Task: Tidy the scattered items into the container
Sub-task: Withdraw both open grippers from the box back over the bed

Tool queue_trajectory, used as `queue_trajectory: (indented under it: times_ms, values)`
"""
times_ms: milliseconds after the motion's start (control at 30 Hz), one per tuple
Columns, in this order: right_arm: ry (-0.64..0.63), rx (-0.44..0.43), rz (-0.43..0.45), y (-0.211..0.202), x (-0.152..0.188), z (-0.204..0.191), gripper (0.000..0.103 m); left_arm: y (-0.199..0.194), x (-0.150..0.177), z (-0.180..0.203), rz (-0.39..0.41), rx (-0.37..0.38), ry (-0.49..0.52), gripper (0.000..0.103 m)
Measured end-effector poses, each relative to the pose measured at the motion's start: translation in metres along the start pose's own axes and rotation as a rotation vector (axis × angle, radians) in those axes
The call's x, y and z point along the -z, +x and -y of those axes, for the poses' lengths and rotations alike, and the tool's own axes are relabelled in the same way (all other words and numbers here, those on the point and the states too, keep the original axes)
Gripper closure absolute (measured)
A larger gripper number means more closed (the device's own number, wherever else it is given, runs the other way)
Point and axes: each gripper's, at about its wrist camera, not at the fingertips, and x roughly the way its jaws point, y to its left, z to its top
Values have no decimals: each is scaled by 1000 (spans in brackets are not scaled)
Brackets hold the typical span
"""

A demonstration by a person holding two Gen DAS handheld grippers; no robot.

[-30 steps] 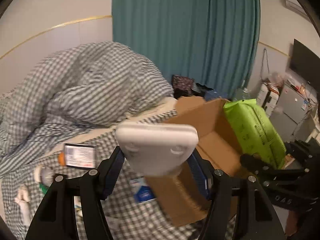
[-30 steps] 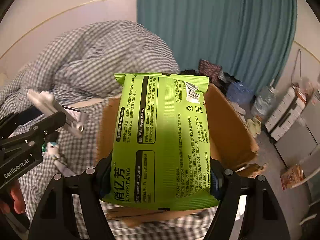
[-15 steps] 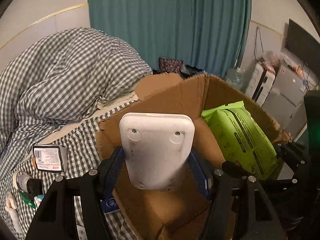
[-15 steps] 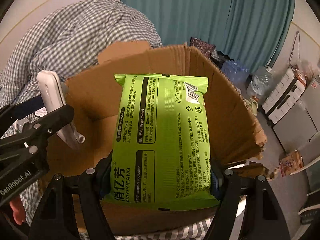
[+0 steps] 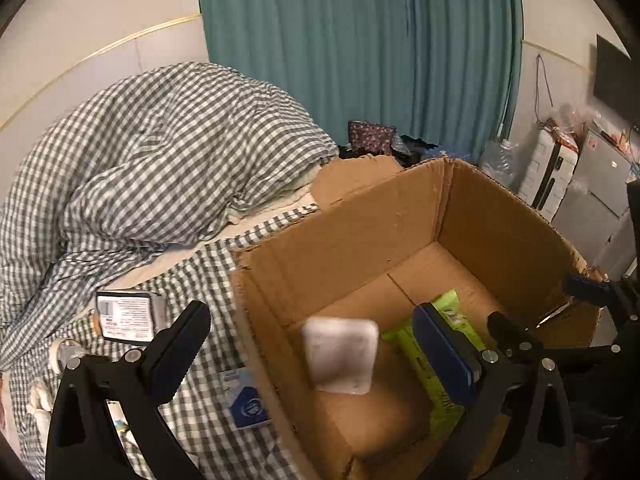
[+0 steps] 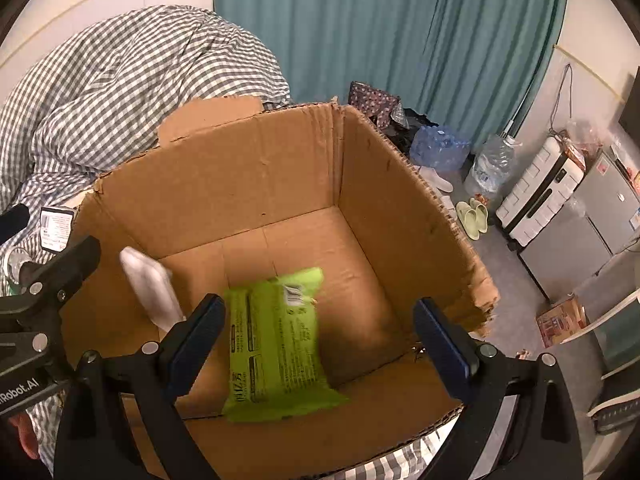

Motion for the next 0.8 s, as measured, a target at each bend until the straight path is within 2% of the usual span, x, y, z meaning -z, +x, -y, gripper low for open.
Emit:
queue_trajectory:
  times_ms: [267, 433, 600, 800]
  values:
    - [-9, -8, 28, -29, 1, -10, 8, -34, 4, -20, 20, -9, -26, 0]
    - [-31, -30, 60, -56, 3, -25, 8, -63, 14, -46, 36, -27, -58, 0]
    - [-43, -73, 99, -82, 13, -50, 8, -86, 39, -77, 12, -60, -95, 0]
    - [-100, -127, 73, -88, 39, -103, 8, -98, 81, -131, -55, -132, -158, 0]
